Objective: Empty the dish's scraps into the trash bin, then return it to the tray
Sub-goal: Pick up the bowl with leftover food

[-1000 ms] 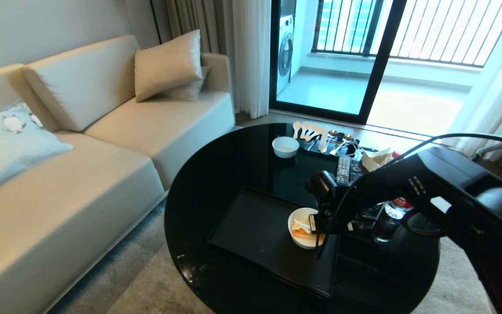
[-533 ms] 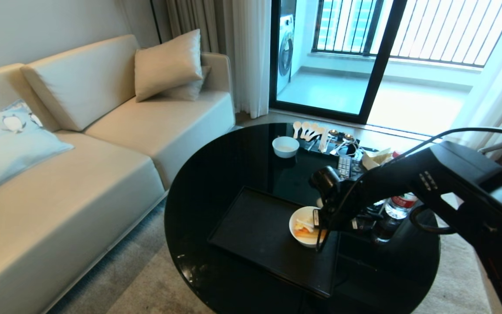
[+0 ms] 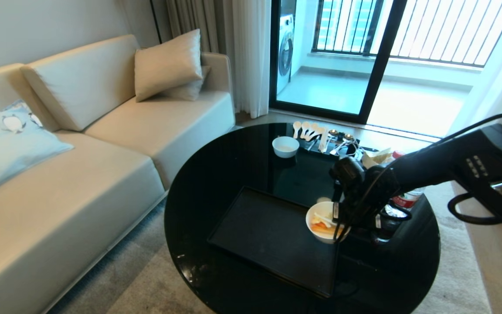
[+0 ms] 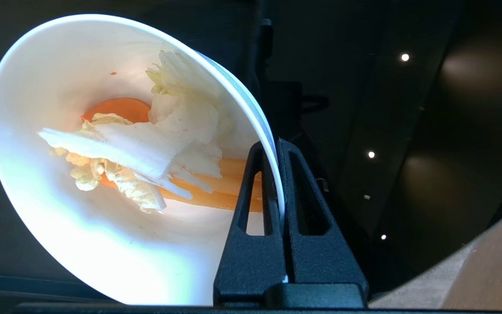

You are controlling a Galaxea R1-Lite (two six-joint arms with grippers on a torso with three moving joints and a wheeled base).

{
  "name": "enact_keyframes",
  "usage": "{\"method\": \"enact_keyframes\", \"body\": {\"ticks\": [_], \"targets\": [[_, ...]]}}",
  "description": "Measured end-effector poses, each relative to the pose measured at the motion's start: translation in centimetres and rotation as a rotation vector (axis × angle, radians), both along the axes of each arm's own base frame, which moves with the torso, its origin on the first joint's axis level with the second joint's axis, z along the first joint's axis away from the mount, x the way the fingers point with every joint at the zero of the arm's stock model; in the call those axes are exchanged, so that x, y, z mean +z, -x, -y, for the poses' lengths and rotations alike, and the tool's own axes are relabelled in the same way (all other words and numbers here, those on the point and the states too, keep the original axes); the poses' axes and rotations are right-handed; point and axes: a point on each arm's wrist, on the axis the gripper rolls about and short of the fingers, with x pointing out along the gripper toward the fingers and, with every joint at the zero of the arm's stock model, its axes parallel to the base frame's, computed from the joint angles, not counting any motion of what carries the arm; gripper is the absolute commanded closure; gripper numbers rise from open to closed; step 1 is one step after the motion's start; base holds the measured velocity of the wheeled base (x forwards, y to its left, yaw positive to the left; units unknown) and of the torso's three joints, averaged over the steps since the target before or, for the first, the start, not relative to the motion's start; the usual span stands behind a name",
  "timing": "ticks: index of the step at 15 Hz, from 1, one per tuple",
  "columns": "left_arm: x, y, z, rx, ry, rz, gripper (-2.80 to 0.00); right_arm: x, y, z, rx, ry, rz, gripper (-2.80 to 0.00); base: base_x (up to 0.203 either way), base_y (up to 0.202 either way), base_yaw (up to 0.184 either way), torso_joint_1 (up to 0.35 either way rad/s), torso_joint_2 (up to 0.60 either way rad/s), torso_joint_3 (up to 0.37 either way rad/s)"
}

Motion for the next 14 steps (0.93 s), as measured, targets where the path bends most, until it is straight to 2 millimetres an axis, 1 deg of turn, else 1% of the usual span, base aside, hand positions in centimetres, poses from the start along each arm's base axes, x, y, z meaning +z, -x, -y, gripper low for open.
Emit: {"method": "enact_keyframes", "body": {"ticks": [3, 6, 9, 12, 14], "targets": [[0.0, 0.0, 0.0, 0.0, 0.0, 0.0, 0.0, 1.5, 0.9, 2.6, -0.058, -0.006, 0.012, 0.0, 0.0, 0.0, 0.0, 0.0, 0.0, 0.0], [0.0, 0.0, 0.0, 0.0, 0.0, 0.0, 0.0, 3.2, 2.8, 5.0, -0.082, -0.048, 0.009, 0.0, 0.0, 0.0, 0.0, 0.0, 0.0, 0.0], [0.0, 0.0, 0.0, 0.0, 0.0, 0.0, 0.0, 4.9, 5.3, 6.4, -0.087, -0.084, 0.014, 0.0, 0.0, 0.0, 0.0, 0.0, 0.0, 0.0], [0.0, 0.0, 0.0, 0.0, 0.0, 0.0, 0.0, 6.4, 7.8, 7.2, -0.093, -0.092, 0.036, 0.0, 0.0, 0.0, 0.0, 0.0, 0.0, 0.0], [0.0, 0.0, 0.0, 0.0, 0.0, 0.0, 0.0, 7.0, 9.7, 7.7, -0.083, -0.094, 0.039, 0.0, 0.0, 0.0, 0.0, 0.0, 0.0, 0.0]]}}
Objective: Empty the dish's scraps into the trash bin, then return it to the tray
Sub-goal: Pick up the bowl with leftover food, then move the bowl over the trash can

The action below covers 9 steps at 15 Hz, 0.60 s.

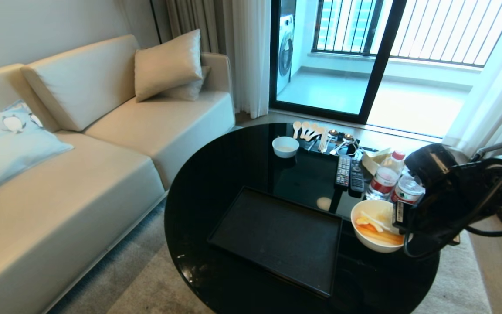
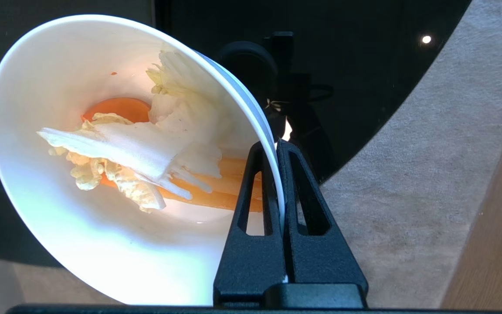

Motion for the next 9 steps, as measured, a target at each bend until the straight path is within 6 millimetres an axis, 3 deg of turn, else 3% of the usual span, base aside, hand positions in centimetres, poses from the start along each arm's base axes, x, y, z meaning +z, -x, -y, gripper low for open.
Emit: {"method": "enact_keyframes", "body": {"ticks": [3, 9], "targets": [[0.0, 0.0, 0.0, 0.0, 0.0, 0.0, 0.0, 0.2, 3.5, 1.2, 0.033, -0.029, -0.005, 0.0, 0.0, 0.0, 0.0, 0.0, 0.0, 0.0], [0.0, 0.0, 0.0, 0.0, 0.0, 0.0, 0.0, -0.7, 10.1, 5.7, 0.02, -0.004, 0.019, 0.0, 0.0, 0.0, 0.0, 0.0, 0.0, 0.0]]}}
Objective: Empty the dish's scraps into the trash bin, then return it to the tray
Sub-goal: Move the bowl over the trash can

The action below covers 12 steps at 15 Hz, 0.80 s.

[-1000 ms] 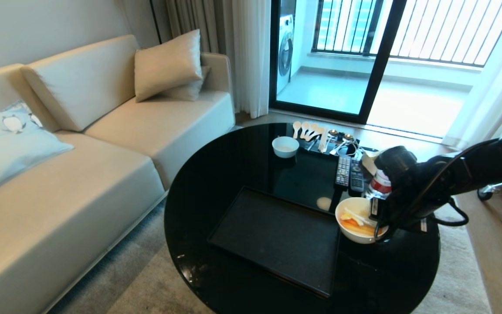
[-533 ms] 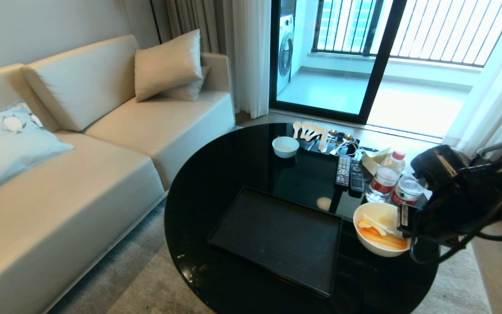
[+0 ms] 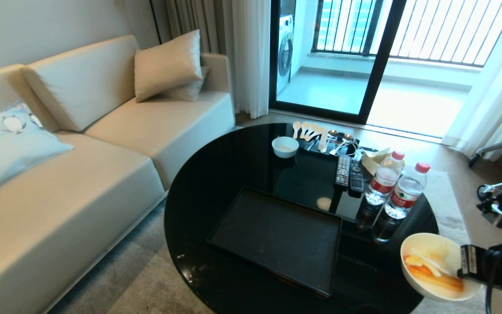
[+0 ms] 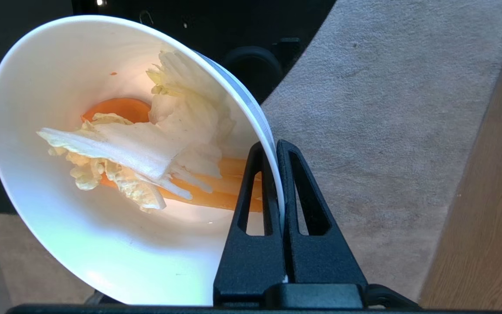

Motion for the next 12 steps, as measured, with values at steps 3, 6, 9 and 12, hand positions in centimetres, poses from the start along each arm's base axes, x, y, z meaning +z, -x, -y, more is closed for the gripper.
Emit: {"method": "enact_keyframes", "body": {"ticks": [3, 6, 9, 12], "targets": [[0.0, 0.0, 0.0, 0.0, 0.0, 0.0, 0.0, -0.4, 2.5, 0.8, 0.018, 0.011, 0.004, 0.0, 0.0, 0.0, 0.0, 0.0, 0.0, 0.0], [0.0, 0.0, 0.0, 0.0, 0.0, 0.0, 0.0, -0.5, 3.7, 0.9, 0.015, 0.013, 0.013, 0.0, 0.0, 0.0, 0.0, 0.0, 0.0, 0.0], [0.0, 0.0, 0.0, 0.0, 0.0, 0.0, 0.0, -0.5, 4.3, 0.8, 0.015, 0.014, 0.02, 0.0, 0.0, 0.0, 0.0, 0.0, 0.0, 0.0], [0.0, 0.0, 0.0, 0.0, 0.0, 0.0, 0.0, -0.6, 4.6, 0.8, 0.031, 0.022, 0.023, 0.0, 0.0, 0.0, 0.0, 0.0, 0.0, 0.0]]}}
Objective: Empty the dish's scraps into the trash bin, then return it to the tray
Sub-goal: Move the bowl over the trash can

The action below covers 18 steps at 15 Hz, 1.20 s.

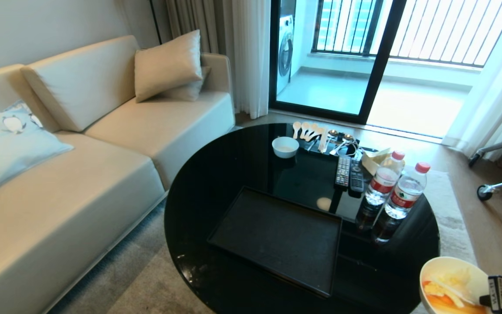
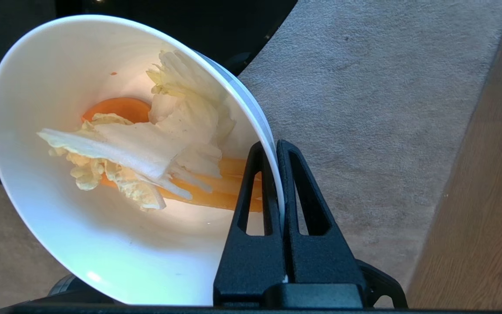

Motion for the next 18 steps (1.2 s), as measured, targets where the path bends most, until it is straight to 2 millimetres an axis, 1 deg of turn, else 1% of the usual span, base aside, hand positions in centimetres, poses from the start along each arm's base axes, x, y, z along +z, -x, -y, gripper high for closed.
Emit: {"method": "enact_keyframes", "body": {"ticks": [5, 13, 18], "targets": [[0.0, 0.0, 0.0, 0.0, 0.0, 0.0, 0.0, -0.3, 0.3, 0.0, 0.001, 0.0, -0.011, 0.0, 0.0, 0.0, 0.0, 0.0, 0.0, 0.0], [0.0, 0.0, 0.0, 0.0, 0.0, 0.0, 0.0, -0.2, 0.6, 0.0, 0.001, 0.001, 0.001, 0.0, 0.0, 0.0, 0.0, 0.0, 0.0, 0.0], [0.0, 0.0, 0.0, 0.0, 0.0, 0.0, 0.0, -0.5, 1.2, -0.1, 0.004, 0.0, -0.006, 0.0, 0.0, 0.0, 0.0, 0.0, 0.0, 0.0]]}}
